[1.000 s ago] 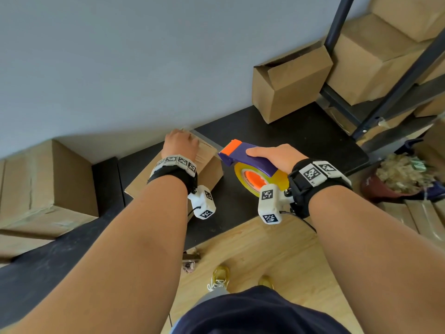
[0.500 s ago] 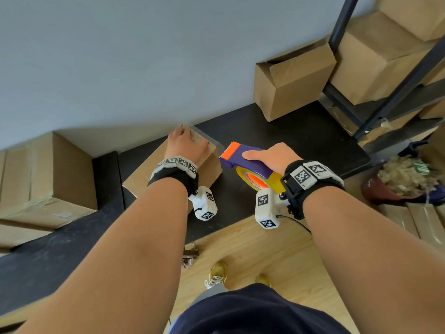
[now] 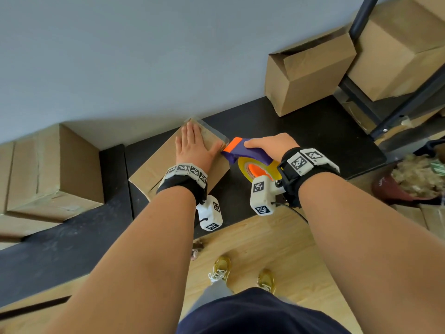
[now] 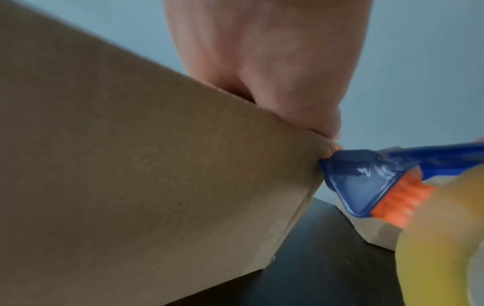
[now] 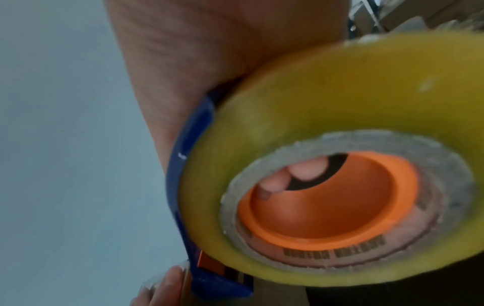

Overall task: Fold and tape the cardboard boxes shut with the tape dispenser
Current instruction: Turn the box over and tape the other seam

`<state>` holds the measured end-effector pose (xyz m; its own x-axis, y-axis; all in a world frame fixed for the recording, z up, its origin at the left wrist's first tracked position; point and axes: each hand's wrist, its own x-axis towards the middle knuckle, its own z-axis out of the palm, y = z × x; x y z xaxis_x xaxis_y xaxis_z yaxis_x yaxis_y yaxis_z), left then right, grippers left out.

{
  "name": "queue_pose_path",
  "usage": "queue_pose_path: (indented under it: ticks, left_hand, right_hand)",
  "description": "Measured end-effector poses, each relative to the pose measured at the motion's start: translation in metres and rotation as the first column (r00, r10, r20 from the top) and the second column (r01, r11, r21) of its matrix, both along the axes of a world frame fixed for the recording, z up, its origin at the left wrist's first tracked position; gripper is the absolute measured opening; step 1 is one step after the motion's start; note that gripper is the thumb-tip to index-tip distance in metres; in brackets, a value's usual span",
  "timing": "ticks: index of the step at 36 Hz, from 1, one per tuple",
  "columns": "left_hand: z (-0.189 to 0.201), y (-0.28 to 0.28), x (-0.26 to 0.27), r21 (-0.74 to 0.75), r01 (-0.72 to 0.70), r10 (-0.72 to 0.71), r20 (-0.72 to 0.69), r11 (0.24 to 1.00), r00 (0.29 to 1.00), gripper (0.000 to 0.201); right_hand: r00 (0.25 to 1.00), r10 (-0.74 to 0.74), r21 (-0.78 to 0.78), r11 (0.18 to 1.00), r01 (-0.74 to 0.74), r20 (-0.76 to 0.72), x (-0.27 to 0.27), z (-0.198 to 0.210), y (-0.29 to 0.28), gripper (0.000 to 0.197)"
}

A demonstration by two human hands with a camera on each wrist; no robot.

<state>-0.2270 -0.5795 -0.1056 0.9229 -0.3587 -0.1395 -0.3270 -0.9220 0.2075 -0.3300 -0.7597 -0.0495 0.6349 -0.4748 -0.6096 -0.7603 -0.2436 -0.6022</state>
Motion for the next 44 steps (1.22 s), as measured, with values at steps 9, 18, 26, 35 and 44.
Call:
queue_pose_path:
  ticks: [9, 18, 26, 35, 44]
  left_hand:
    - [-0.002, -0.001, 0.001, 0.013, -0.002, 0.003, -0.006, 1.000, 1.000, 0.089]
    - [0.000, 0.002, -0.006, 0.014, 0.017, -0.017, -0.009, 1.000, 1.000, 0.112]
    - [0.000, -0.003, -0.013, 0.026, -0.011, 0.010, 0.048, 1.000, 0.999, 0.101]
    - [0.000, -0.001, -0.023, -0.066, 0.074, -0.061, 0.192, 0.995, 0.980, 0.088]
    - [0.008, 0.002, -0.036, -0.106, 0.128, -0.094, 0.283, 0.986, 0.954, 0.057]
  right_hand:
    - [0.989, 0.149, 0.206, 0.968, -0.143, -0.013, -0.001, 0.010, -0.007, 0.034]
    - [0.994, 0.057, 0.081, 0.996, -0.050, -0.090, -0.010, -0.010, -0.022, 0.041]
    - [0.993, -0.108, -0.017, 0.994, 0.108, -0.048, -0.011, -0.036, -0.023, 0.062]
    - [0.979, 0.183, -0.283, 0.938, -0.201, -0.090, 0.001, -0.062, -0.002, 0.041]
    - [0.948, 0.264, -0.369, 0.875, -0.313, -0.179, -0.001, -0.086, 0.019, 0.035]
